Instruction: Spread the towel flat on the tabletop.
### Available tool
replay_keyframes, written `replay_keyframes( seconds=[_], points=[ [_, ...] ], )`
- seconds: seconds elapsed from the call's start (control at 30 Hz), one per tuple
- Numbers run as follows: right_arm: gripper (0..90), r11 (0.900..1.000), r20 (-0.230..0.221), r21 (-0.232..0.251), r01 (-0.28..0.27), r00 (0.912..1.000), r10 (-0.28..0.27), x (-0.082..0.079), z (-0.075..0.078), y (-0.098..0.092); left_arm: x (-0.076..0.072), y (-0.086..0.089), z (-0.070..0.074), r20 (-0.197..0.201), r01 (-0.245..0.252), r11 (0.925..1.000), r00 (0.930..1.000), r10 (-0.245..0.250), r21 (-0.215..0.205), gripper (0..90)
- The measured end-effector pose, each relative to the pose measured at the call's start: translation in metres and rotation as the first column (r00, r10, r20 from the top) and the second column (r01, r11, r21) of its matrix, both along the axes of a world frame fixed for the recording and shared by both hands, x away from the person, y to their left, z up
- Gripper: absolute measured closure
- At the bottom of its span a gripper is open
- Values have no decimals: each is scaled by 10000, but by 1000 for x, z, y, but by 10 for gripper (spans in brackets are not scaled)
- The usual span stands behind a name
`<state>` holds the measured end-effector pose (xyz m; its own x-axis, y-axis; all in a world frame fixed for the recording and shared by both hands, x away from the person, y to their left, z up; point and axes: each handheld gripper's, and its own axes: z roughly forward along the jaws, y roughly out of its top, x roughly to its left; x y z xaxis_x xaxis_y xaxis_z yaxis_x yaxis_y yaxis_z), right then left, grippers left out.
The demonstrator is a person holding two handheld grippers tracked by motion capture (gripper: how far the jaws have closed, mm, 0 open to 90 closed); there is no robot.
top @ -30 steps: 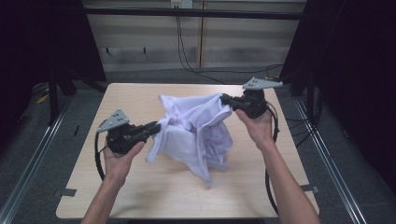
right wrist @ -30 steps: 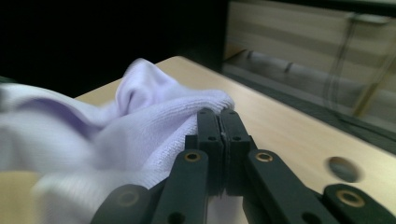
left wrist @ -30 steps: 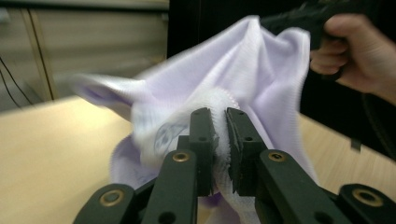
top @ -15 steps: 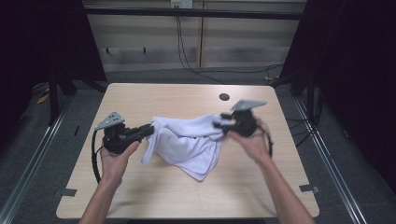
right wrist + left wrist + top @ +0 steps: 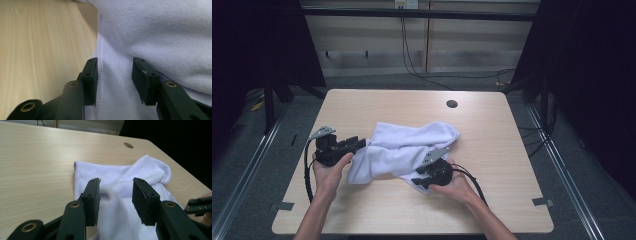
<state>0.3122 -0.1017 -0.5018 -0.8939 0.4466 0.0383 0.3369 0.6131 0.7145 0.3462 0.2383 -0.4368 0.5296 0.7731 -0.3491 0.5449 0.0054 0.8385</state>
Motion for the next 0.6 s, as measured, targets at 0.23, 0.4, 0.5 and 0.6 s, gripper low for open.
replay_keyframes(
  seconds=[0.23, 0.4, 0.5, 0.6],
  points=[
    [831, 9992, -25, -284, -274, 9996, 274, -9, 5, 3, -3, -4, 2, 68, 269, 9996, 9996, -270, 80, 571],
    [788, 9932, -351, 1107, -347, 9986, 388, -8, 32, -8, -9, -13, 9, 417, 836, 9958, 9955, -851, 372, 559],
    [796, 9942, -501, 1032, -285, 9982, 338, -5, 34, -14, -12, -19, 6, 410, 1075, 9926, 9931, -1099, 568, 554],
    [808, 9929, -743, 1130, -363, 9962, 449, -8, 30, -16, -14, -22, 2, 326, 1442, 9866, 9886, -1470, 764, 554]
  ],
)
